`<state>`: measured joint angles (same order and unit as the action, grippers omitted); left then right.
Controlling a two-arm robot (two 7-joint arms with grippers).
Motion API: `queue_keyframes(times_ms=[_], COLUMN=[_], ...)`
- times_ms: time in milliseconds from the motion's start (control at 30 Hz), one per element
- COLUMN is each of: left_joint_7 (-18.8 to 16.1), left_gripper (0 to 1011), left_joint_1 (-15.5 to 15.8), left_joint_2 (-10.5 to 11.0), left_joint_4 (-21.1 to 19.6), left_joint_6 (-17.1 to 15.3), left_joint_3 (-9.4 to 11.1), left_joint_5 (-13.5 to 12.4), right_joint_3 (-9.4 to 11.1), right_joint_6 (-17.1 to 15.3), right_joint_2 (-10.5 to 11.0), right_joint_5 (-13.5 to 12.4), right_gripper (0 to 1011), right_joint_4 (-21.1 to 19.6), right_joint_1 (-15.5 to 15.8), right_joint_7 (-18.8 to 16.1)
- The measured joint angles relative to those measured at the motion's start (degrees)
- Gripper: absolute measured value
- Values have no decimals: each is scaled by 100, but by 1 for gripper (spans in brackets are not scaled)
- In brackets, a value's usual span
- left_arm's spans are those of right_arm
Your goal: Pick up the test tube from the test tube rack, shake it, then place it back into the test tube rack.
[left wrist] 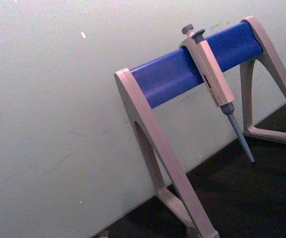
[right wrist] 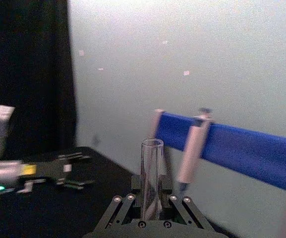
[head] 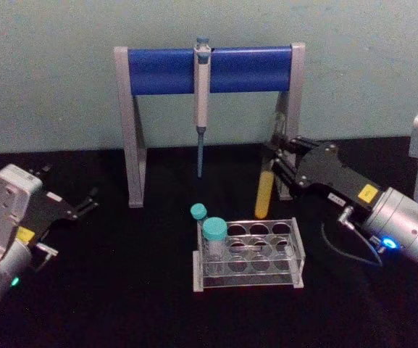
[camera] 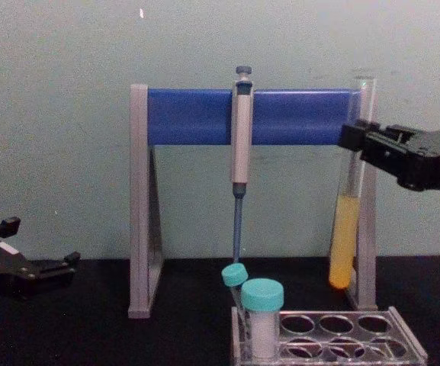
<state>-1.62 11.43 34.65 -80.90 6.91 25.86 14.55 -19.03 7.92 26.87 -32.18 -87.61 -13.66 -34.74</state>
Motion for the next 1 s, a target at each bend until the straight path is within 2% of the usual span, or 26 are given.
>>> queue_keyframes(times_ms=[67,100,200,300,367,433,567,700,867,1000], left_joint_7=[0,0,0,0,0,0,0,0,0,0], left_gripper=[1001,1001,1001,1001,1001,1001,1001,1001,1001,1002], left_joint_1=[0,0,0,0,0,0,0,0,0,0], left_joint_2=[0,0,0,0,0,0,0,0,0,0], left_joint_4=[0,0,0,0,0,0,0,0,0,0], left_joint_6=[0,0,0,0,0,0,0,0,0,0], left_joint_3=[0,0,0,0,0,0,0,0,0,0], left_joint_5=[0,0,0,0,0,0,0,0,0,0], right_joint_3=[-67,-67,-146,-149,-130,-75,32,163,288,355], right_joint_6=[-109,-109,-251,-294,-302,-325,-350,-338,-268,-136], right_joint_2=[78,78,271,470,566,750,1033,1162,1109,895], right_joint_5=[-160,-160,-381,-485,-511,-519,-472,-383,-182,84], right_gripper=[229,229,229,229,229,229,229,229,229,229], right_joint_4=[0,0,-77,-223,-306,-472,-719,-843,-882,-853], right_joint_1=[-42,-42,-56,24,83,196,381,531,627,631], right_joint_7=[-241,-241,-571,-705,-715,-679,-473,-147,281,641])
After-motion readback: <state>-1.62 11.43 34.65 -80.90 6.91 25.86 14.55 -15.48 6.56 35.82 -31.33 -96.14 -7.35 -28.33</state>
